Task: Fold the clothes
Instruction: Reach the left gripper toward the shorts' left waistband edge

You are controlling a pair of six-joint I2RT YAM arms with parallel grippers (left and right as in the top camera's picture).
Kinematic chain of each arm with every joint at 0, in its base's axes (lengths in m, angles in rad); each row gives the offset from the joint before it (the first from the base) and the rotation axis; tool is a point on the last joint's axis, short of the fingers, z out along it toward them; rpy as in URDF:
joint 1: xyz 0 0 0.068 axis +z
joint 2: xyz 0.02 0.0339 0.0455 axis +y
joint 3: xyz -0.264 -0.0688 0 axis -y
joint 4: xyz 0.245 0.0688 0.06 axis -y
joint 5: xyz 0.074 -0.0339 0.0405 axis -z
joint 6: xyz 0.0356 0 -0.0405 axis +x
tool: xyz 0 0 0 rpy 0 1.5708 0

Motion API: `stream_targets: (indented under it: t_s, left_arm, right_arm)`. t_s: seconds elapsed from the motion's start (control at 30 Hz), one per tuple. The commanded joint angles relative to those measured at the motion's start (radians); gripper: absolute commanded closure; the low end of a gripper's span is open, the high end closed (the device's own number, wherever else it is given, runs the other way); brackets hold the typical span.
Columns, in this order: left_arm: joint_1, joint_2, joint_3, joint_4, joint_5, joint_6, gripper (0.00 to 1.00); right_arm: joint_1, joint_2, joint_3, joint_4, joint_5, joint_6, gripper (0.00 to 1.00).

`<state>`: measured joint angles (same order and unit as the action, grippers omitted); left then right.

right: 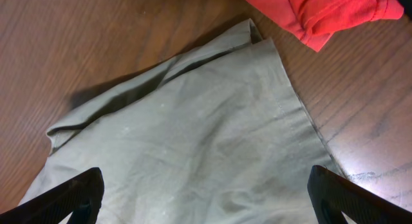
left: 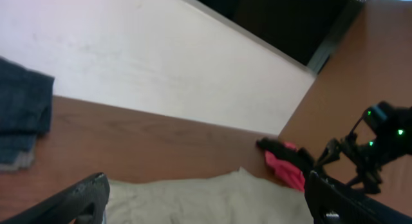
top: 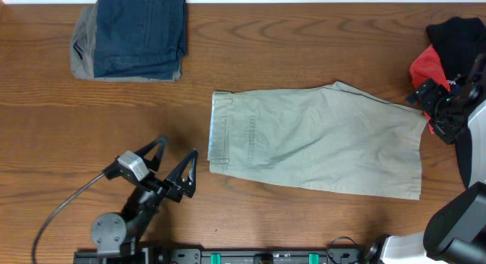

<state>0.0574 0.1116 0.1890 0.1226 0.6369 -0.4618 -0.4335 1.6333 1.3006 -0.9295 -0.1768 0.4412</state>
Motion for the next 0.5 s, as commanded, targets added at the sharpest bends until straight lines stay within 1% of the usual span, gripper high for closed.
stream_targets:
  t_s: [0.0,0.17,0.3,0.37,0.47]
  left_arm:
    - [0.004,0.119,0.163,-0.076,0.035,0.145,0.02]
    - [-0.002,0.383,0.418,-0.301,0.061,0.235,0.02]
    - [-0.050,0.573,0.600,-0.502,0.057,0.337,0.02]
    - [-0.093,0.658,0.678,-0.605,0.007,0.380,0.02]
    - [-0.189,0.774,0.777,-0.763,-0.151,0.431,0.02]
  right_arm:
    - [0.006,-0.006,0.013,-0.001,-0.004,0.014,0.01]
    - [0.006,-0.006,0.013,-0.001,-0.004,0.014,0.01]
    - [0.006,-0.006,0.013,-0.002,-0.005,0.014,0.01]
    - [0.006,-0.006,0.013,-0.002,-0.004,0.014,0.01]
    - [0.006,-0.006,0.013,-0.001,-0.005,0.014,0.01]
